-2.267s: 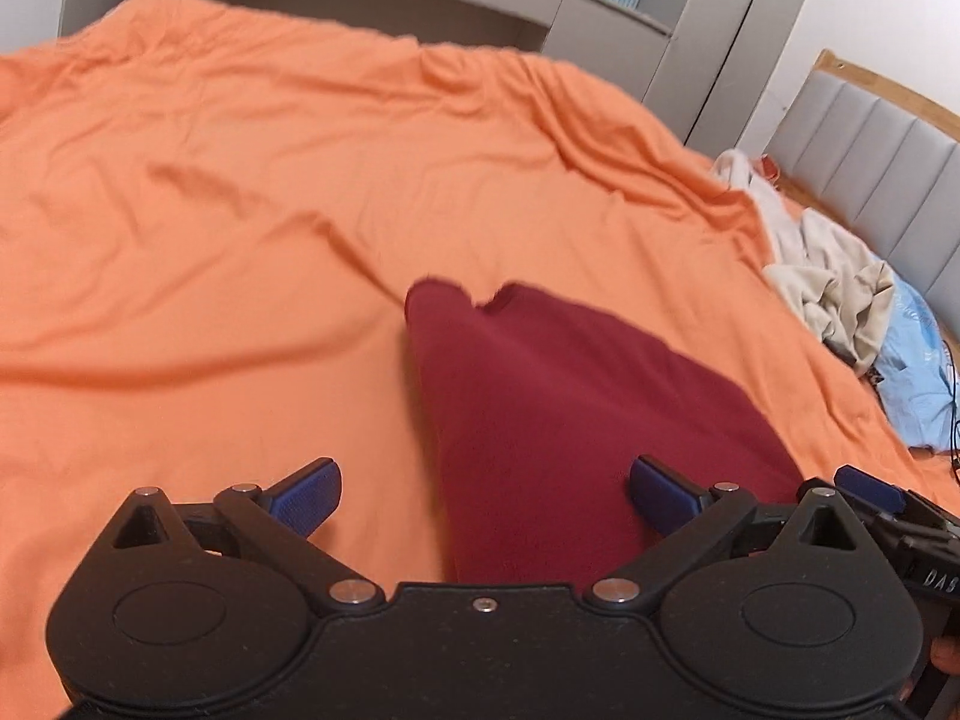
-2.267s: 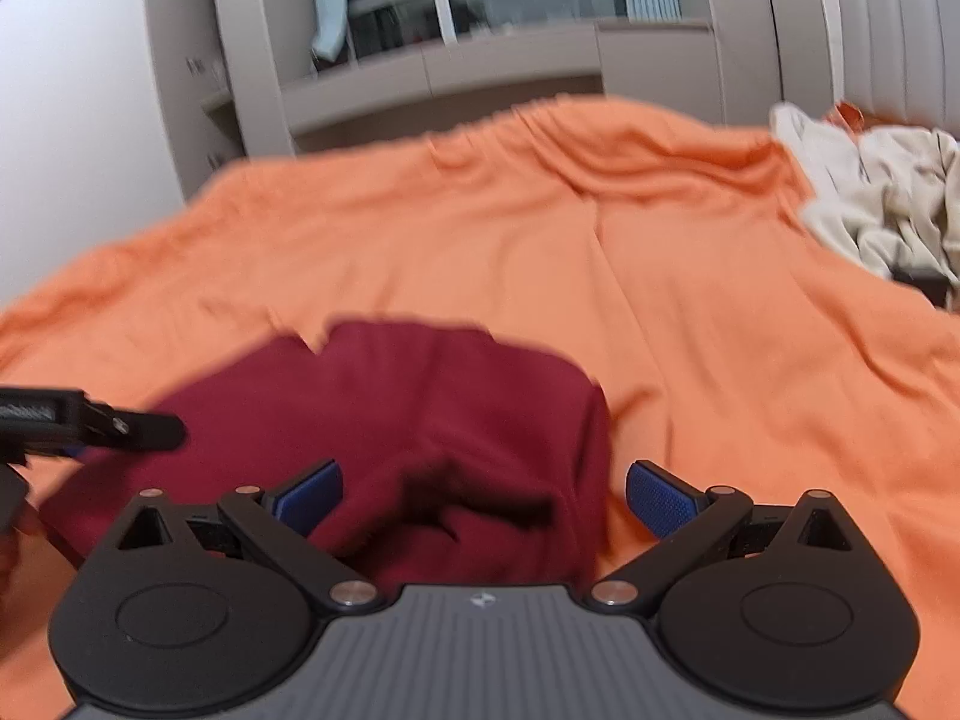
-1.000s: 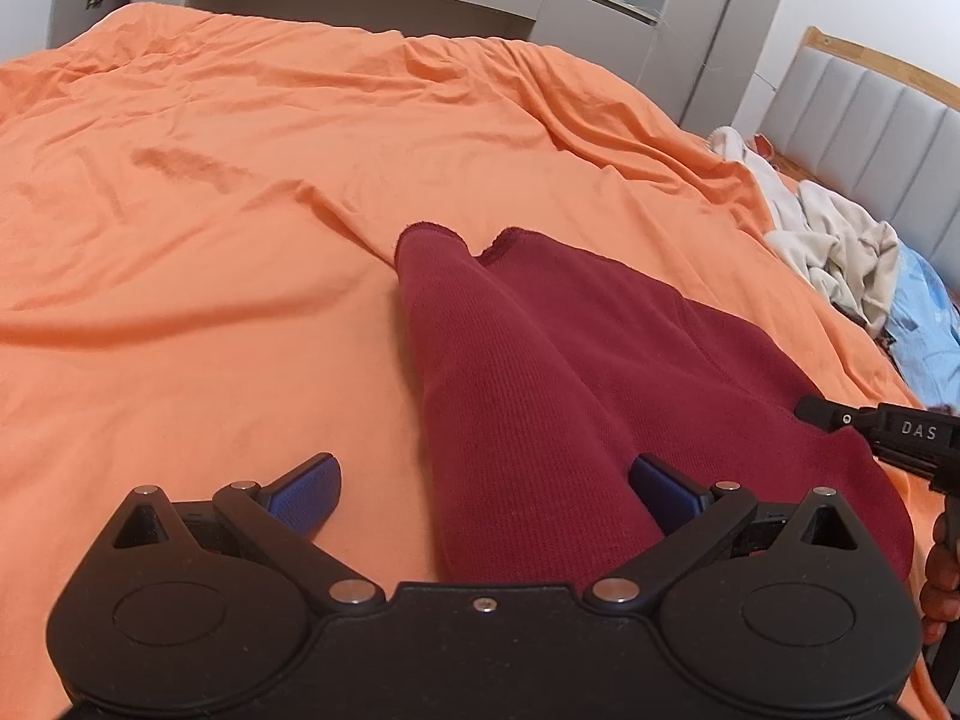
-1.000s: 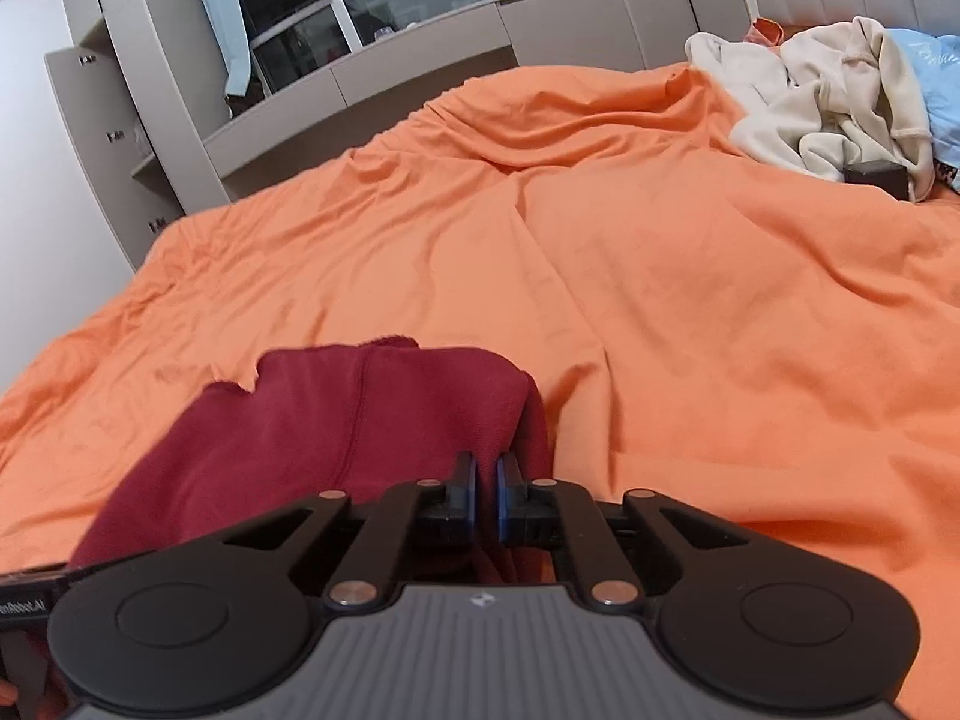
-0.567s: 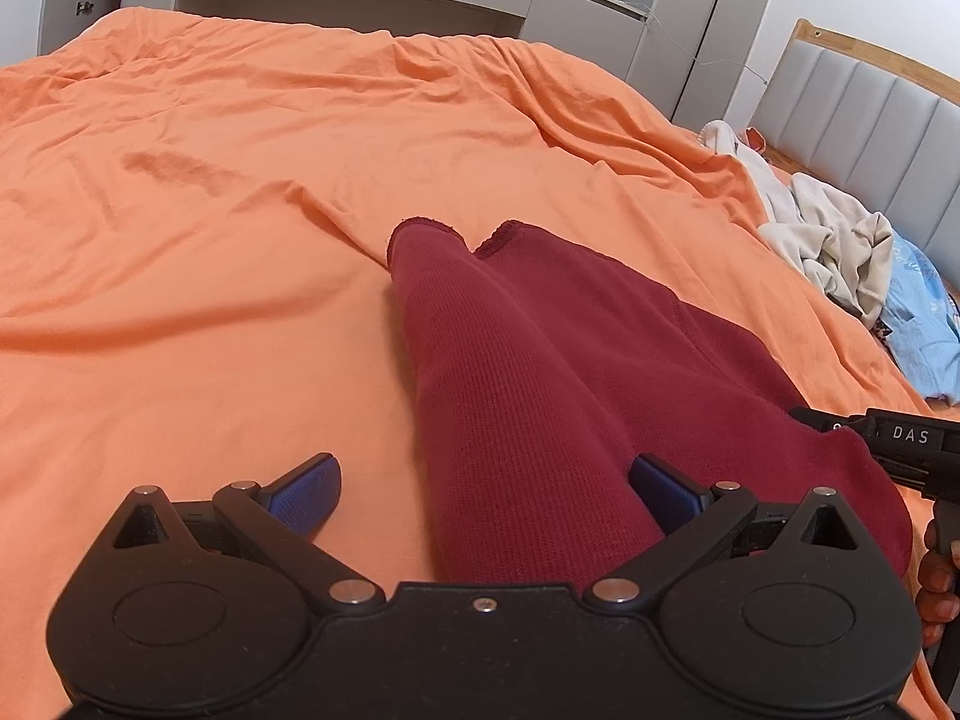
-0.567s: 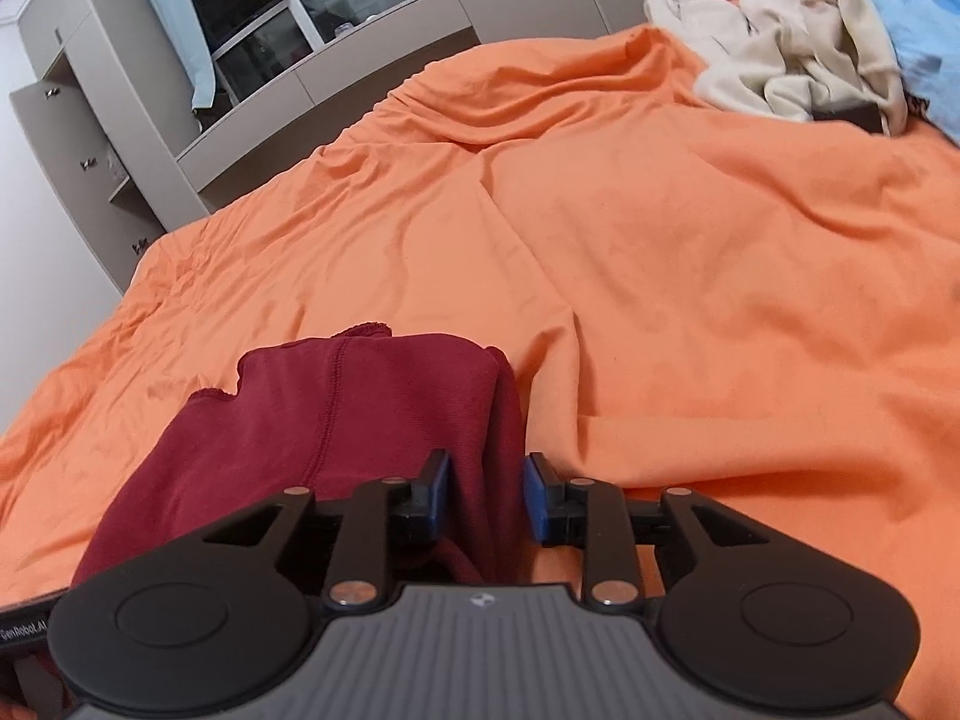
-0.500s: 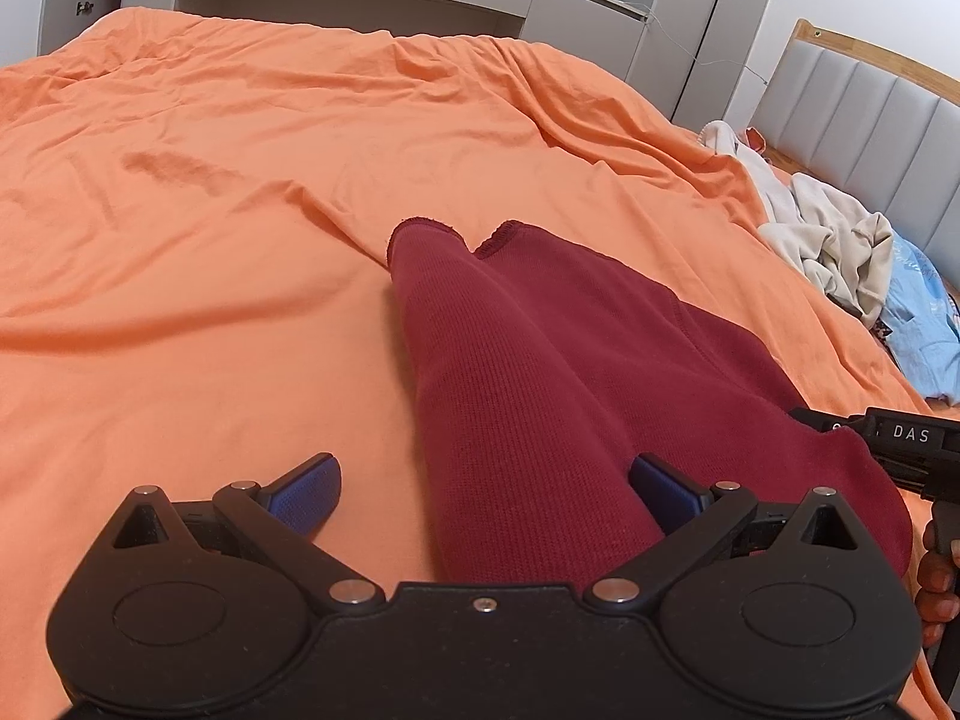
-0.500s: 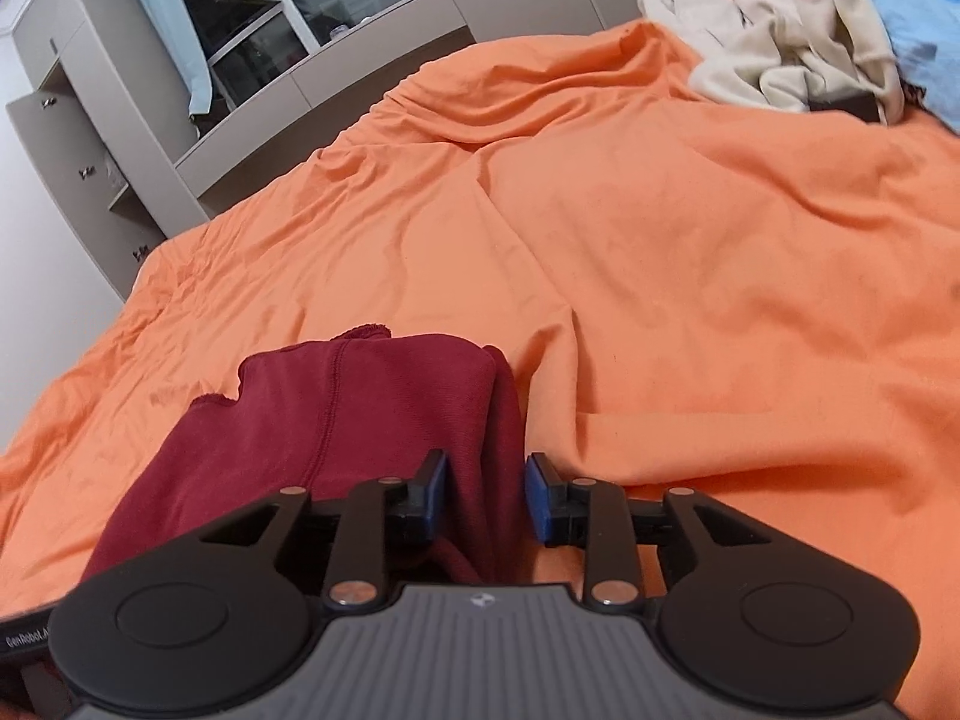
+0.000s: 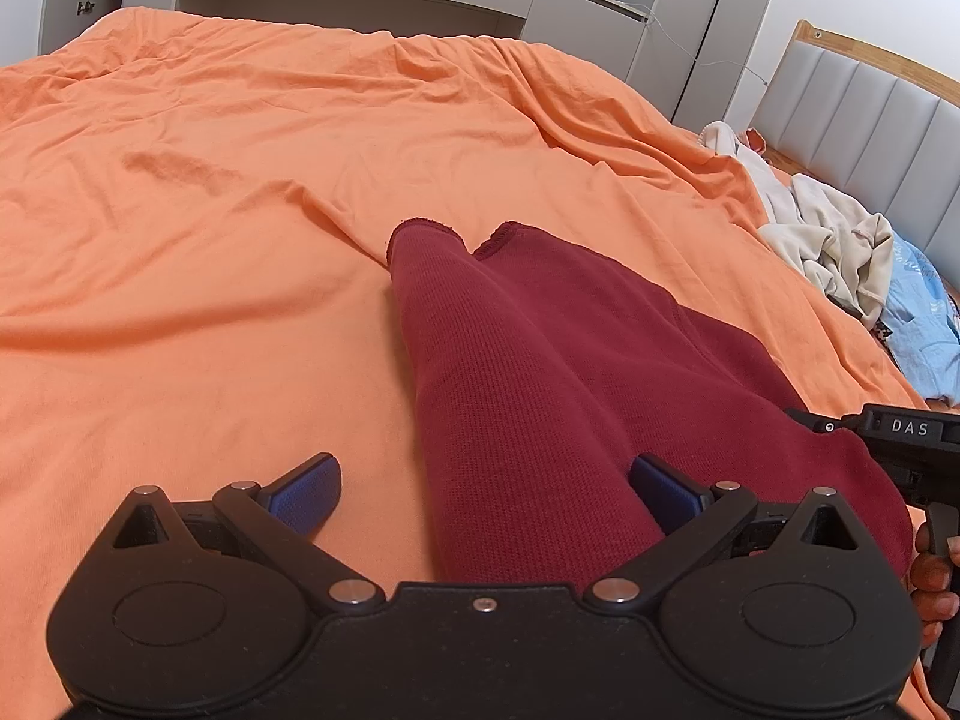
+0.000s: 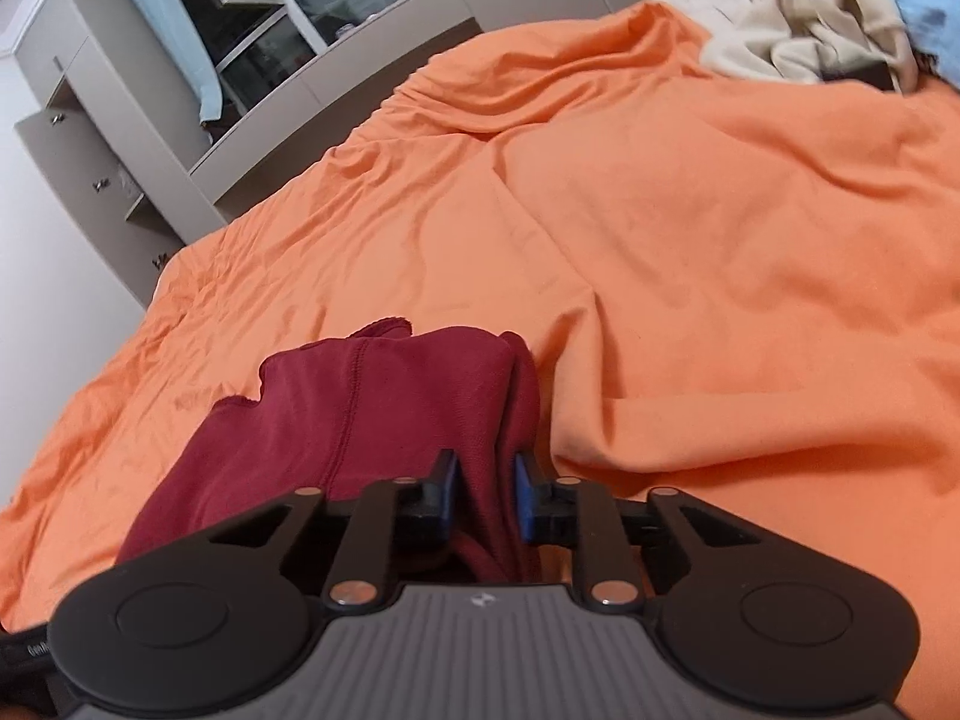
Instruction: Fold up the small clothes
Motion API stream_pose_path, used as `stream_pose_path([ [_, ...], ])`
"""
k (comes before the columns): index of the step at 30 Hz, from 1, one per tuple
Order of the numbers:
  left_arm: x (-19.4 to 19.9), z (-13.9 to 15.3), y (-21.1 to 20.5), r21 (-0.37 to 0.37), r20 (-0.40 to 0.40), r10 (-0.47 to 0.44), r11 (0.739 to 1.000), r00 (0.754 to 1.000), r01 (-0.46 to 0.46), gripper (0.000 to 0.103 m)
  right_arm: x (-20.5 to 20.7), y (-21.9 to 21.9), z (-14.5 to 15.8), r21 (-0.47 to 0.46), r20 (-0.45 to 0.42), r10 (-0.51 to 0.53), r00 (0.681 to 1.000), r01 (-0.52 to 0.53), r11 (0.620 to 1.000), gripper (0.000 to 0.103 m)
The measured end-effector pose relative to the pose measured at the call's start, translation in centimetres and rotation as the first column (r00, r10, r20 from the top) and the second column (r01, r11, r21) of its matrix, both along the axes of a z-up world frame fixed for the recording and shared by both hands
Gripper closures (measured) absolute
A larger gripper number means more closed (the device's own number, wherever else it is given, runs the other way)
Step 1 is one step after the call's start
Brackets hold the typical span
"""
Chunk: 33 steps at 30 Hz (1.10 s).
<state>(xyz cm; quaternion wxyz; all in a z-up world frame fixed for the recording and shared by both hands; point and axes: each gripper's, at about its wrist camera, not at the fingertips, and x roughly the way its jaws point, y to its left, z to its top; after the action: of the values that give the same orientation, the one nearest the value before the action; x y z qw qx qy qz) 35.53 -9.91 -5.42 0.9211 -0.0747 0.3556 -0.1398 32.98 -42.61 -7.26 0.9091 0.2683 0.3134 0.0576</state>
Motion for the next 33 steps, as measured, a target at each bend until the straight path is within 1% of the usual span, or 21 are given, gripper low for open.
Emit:
stream_pose_path([
  [4,0.0,0.0,0.0,0.000,-0.001,0.000,1.000,1.000,0.000,0.000,0.0,0.2,0.2,-0.006,0.006,0.000,1.000,0.000,1.000,0.085],
  [9,0.8,0.8,0.5,-0.011,-0.041,-0.009,1.000,0.999,0.009,0.000,-0.2,0.3,0.2,-0.012,0.008,0.005,1.000,-0.005,1.000,0.085],
  [11,1.0,1.3,0.8,-0.006,-0.045,-0.022,1.000,0.999,0.022,0.000,-0.3,0.3,0.2,-0.013,0.006,0.007,1.000,-0.007,1.000,0.085],
  [15,1.0,2.4,1.2,0.019,-0.027,-0.037,0.999,0.999,0.038,0.000,-0.3,0.3,0.2,-0.020,0.005,0.009,1.000,-0.009,1.000,0.084],
  [18,1.0,3.7,2.1,0.049,0.012,-0.013,0.999,1.000,0.012,0.000,-0.3,0.2,0.2,-0.021,0.003,0.010,1.000,-0.010,1.000,0.084],
  [20,1.2,4.2,3.1,0.040,0.018,0.021,0.999,1.000,-0.022,0.000,-0.3,0.3,0.2,-0.023,0.003,0.011,1.000,-0.011,1.000,0.084],
  [22,1.7,4.2,4.4,-0.001,-0.008,0.056,0.998,0.998,-0.056,0.000,-0.3,0.3,0.2,-0.026,0.003,0.011,1.000,-0.011,1.000,0.084],
  [24,2.3,3.6,5.5,-0.073,-0.056,0.078,0.994,0.995,-0.082,0.001,-0.2,0.3,0.2,-0.025,0.003,0.011,1.000,-0.011,1.000,0.084],
  [26,2.8,2.8,6.2,-0.153,-0.109,0.076,0.984,0.991,-0.093,0.001,-0.2,0.3,0.2,-0.026,0.003,0.011,1.000,-0.011,1.000,0.084],
  [28,3.1,1.9,6.6,-0.217,-0.147,0.065,0.971,0.987,-0.096,0.007,-0.2,0.3,0.2,-0.026,0.003,0.011,1.000,-0.011,1.000,0.084],
  [30,3.3,1.2,6.7,-0.263,-0.168,0.043,0.961,0.985,-0.087,0.011,-0.2,0.3,0.2,-0.026,0.002,0.011,1.000,-0.011,1.000,0.084],
  [32,3.4,0.7,6.5,-0.287,-0.176,0.024,0.955,0.984,-0.075,0.017,-0.2,0.3,0.2,-0.026,0.003,0.011,1.000,-0.011,1.000,0.083],
  [33,3.4,0.5,6.4,-0.296,-0.176,0.014,0.953,0.984,-0.067,0.023,-0.2,0.3,0.2,-0.026,0.003,0.011,1.000,-0.011,1.000,0.083],
])
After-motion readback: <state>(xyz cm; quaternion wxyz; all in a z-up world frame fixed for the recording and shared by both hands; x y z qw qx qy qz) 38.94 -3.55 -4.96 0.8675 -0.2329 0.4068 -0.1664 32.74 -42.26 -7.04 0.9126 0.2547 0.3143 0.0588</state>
